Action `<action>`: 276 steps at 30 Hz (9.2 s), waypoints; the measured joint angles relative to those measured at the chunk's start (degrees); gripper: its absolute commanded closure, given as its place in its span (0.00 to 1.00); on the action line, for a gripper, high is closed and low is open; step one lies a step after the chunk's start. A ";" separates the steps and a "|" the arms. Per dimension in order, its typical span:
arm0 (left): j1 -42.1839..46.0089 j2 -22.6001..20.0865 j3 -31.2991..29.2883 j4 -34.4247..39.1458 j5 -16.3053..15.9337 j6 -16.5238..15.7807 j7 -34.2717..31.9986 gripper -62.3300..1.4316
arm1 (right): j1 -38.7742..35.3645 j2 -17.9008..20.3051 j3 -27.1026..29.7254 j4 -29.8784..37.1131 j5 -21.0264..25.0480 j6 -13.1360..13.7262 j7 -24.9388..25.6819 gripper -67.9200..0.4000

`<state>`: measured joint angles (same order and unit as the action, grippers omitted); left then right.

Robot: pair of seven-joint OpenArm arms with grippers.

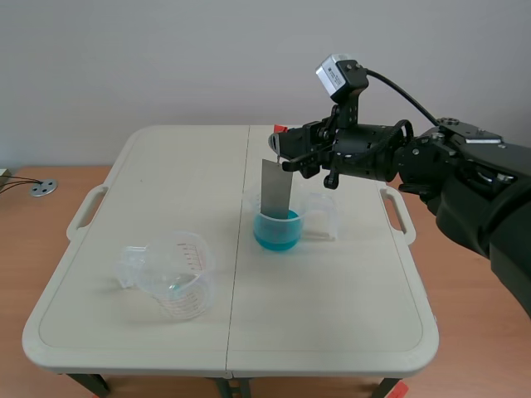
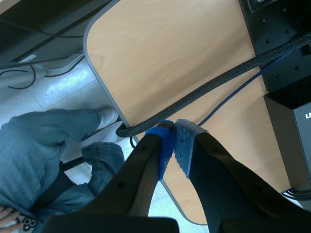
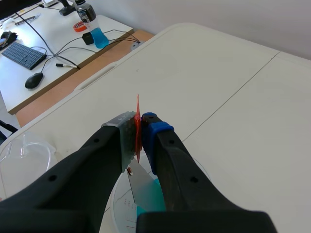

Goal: Hold the metal plate by the orange handle, dip it into the blue solution, take it out and point at it, then put the plate back in the beaker on the left.
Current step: 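Hold the plate still in the solution, then raise the plate and point at it, then put the plate into the left beaker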

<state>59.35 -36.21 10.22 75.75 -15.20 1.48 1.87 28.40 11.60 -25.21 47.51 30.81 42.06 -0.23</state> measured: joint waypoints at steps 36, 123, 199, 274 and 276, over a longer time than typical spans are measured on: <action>0.00 0.00 0.00 0.00 -0.02 0.00 0.00 0.95 | -0.39 2.36 0.00 2.32 2.29 -0.04 0.17 0.98; -71.28 -2.97 23.93 8.92 -6.75 -19.34 4.66 0.95 | -0.92 6.97 4.90 31.63 21.77 0.00 -19.23 0.98; -24.15 -17.27 -11.21 15.39 -1.79 6.08 2.67 0.95 | -1.51 6.97 4.90 31.63 21.77 -0.02 -19.37 0.98; -0.96 4.63 0.85 -0.37 -1.77 -1.16 4.37 0.95 | 0.31 6.99 -13.92 37.90 28.83 -0.02 -18.40 0.98; -0.96 4.63 0.85 -0.37 -1.77 -1.16 5.31 0.95 | 0.31 6.99 -14.82 37.90 28.85 -0.02 -17.81 0.98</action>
<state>58.39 -31.57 11.07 75.37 -16.97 0.32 7.18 28.71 18.59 -40.03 85.41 59.66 42.04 -18.04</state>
